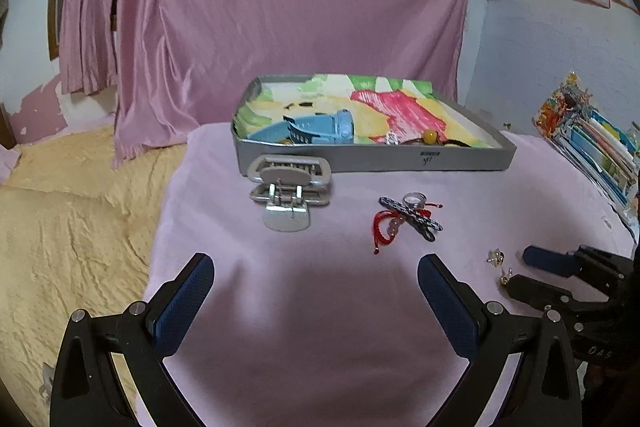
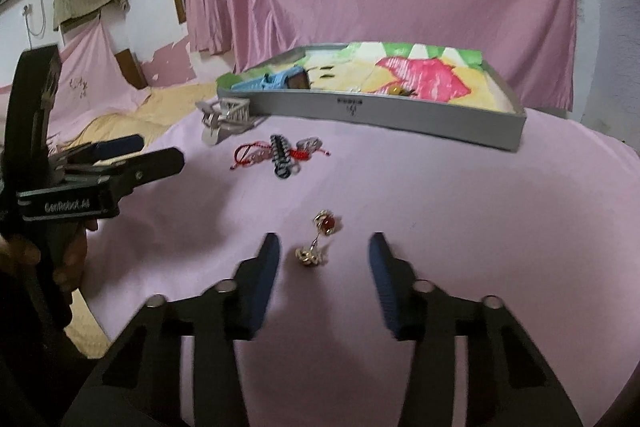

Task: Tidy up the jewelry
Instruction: 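Move the right tool over the gold earrings while the left approaches the red-cord bracelet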

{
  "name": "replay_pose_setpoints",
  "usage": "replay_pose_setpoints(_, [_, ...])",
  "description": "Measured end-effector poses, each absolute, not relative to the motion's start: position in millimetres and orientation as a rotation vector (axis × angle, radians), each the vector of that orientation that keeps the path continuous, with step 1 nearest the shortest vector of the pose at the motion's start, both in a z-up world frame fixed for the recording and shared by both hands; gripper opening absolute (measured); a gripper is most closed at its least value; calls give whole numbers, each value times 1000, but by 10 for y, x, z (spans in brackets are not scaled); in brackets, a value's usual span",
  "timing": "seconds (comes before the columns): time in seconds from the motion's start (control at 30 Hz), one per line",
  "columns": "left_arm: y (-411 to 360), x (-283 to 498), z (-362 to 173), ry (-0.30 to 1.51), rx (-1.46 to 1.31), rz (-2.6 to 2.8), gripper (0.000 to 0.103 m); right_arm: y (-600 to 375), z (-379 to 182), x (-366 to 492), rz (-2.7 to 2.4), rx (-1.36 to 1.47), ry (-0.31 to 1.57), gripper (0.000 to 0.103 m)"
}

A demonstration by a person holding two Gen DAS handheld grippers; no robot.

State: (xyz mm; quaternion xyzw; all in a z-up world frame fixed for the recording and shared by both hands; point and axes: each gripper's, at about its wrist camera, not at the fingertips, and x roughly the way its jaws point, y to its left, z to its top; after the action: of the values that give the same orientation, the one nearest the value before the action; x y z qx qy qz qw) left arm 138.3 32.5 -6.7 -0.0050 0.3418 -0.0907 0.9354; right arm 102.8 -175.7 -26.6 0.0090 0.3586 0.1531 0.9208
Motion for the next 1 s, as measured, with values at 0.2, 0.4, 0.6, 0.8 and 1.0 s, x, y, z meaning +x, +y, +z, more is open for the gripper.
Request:
replay_pose_setpoints(0.2, [222,1503,-88,741,-27,-234,102,-1725,-280,1066,318,-3,762,20])
replay_pose_setpoints(0.4, [67,1607,-107,761,-22,-270,93,-1710,-263,1133,312,-34,777,14])
replay_pose_setpoints(0.6, [-51,1741,-153,809,-13,-285,76,-1796,-259,1184,289,-6,776,14])
replay_pose_setpoints(0.8, [-83,1863,-216,869,-35,-297,57,-1910,-269,1291,266,51,784,14])
replay_pose_setpoints(1.0, [-117,1892,-207,877,-21,-278,41,-1916,-285,1305,275,71,781,14])
